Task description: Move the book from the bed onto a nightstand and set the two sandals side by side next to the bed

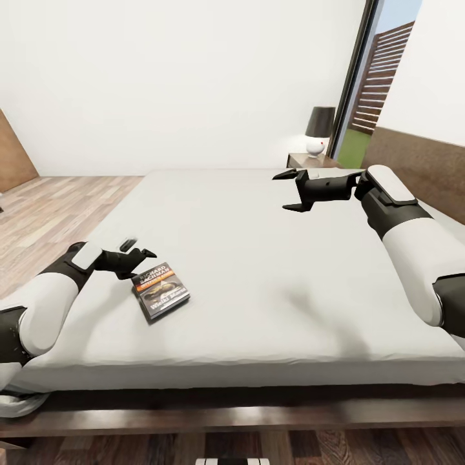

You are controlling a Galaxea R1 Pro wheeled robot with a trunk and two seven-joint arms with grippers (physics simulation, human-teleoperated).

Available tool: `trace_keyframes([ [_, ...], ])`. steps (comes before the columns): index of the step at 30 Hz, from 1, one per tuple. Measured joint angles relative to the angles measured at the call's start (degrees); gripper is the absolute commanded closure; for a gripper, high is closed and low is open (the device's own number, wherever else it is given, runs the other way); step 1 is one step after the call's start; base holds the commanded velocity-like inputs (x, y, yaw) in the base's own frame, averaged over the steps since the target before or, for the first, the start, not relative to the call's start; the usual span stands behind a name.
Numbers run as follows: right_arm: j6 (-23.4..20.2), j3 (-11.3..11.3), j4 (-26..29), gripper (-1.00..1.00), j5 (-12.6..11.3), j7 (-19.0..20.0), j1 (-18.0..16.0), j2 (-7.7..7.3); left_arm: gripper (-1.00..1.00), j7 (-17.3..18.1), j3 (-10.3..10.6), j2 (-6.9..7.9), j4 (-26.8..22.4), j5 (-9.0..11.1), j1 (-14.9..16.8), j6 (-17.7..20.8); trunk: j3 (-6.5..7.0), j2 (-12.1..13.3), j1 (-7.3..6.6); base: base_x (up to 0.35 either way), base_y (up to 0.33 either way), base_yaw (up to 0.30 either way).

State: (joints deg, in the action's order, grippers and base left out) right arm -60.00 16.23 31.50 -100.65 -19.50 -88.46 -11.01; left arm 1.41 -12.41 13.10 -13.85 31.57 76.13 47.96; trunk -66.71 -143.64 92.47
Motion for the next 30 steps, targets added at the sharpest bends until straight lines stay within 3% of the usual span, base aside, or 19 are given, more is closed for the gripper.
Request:
trace_keyframes([
  [30,0.00,0.05,0.00,-1.00,0.07,0.00,0.00,-0.01,-1.00,-0.21,-0.10,-0.07,0.14,0.52,-0.03,-0.98,-0.01,0.00,0.00,0.006,0.000,0.000],
])
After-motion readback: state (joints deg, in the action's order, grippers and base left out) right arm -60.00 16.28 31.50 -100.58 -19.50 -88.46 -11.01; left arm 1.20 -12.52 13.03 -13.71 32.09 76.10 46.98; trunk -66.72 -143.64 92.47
